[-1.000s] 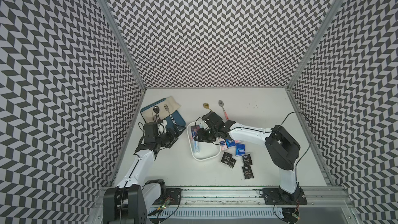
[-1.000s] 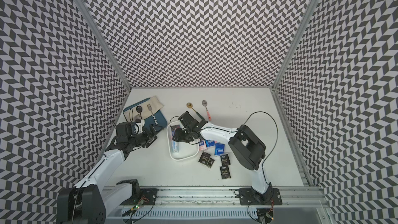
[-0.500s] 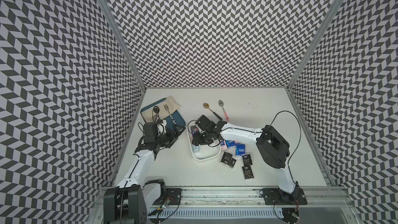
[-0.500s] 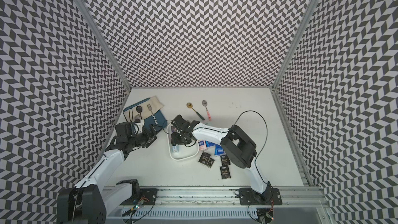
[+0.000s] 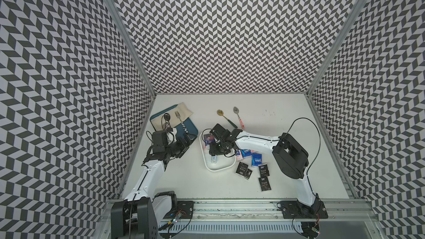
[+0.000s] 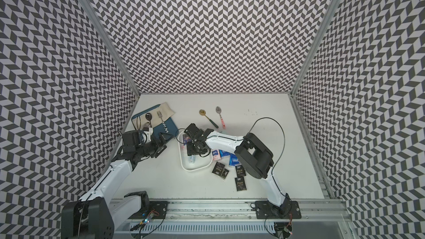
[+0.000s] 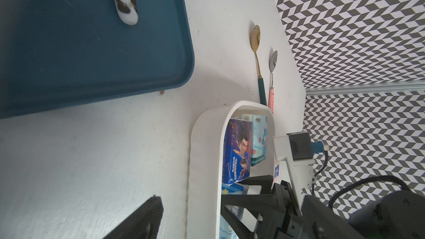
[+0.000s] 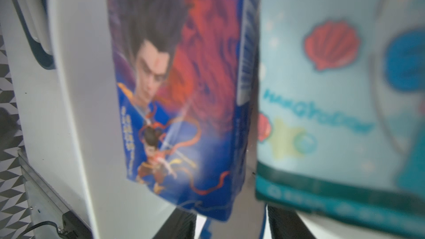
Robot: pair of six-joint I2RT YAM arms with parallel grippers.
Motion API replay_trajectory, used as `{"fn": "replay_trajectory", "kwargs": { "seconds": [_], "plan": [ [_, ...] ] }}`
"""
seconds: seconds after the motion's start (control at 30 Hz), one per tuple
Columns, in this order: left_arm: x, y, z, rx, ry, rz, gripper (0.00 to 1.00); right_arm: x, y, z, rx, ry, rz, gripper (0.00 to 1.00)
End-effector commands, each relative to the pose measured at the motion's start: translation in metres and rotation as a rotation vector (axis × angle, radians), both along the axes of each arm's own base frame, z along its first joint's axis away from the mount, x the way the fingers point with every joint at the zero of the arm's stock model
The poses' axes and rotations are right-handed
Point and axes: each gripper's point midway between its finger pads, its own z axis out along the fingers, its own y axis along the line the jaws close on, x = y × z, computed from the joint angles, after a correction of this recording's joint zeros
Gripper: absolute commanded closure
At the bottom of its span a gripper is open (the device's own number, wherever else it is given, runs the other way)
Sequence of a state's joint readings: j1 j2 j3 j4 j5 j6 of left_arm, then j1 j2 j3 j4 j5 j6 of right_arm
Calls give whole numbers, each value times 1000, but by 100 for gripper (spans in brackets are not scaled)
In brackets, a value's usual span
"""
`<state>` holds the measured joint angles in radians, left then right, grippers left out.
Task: Put the pocket tissues into the storage box
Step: Place the pocket tissues in the storage box.
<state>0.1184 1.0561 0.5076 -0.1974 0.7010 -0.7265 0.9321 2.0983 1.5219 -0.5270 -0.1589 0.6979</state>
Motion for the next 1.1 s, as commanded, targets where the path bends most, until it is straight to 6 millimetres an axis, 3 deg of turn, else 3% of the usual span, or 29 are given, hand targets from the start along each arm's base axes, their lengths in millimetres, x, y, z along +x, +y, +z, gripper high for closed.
{"fn": "replay_trajectory", "kwargs": {
  "seconds": [0.0,0.13,0.4,0.43,0.57,0.7,0.87,1.07],
  "plan": [
    [2,1,10,8,-32,-8,0,1,4,20,83,-17,12,61],
    [2,1,10,6,-31,-7,0,-8,20,40,276,14,72,75],
    [3,1,12,2,-30,-5,0,-22,35,36,403,113,134,75],
    [3,1,11,2,-29,-5,0,-22,37,36,414,118,135,73],
    [3,1,12,-3,-30,-8,0,-17,32,22,328,137,101,45],
    [4,1,14,1,-36,-10,0,-4,15,22,222,76,42,40],
    [3,1,13,-5,-33,-7,0,7,7,47,188,-7,23,39],
    [4,1,18,-5,-45,-11,0,0,19,114,343,-59,106,39]
  ]
}}
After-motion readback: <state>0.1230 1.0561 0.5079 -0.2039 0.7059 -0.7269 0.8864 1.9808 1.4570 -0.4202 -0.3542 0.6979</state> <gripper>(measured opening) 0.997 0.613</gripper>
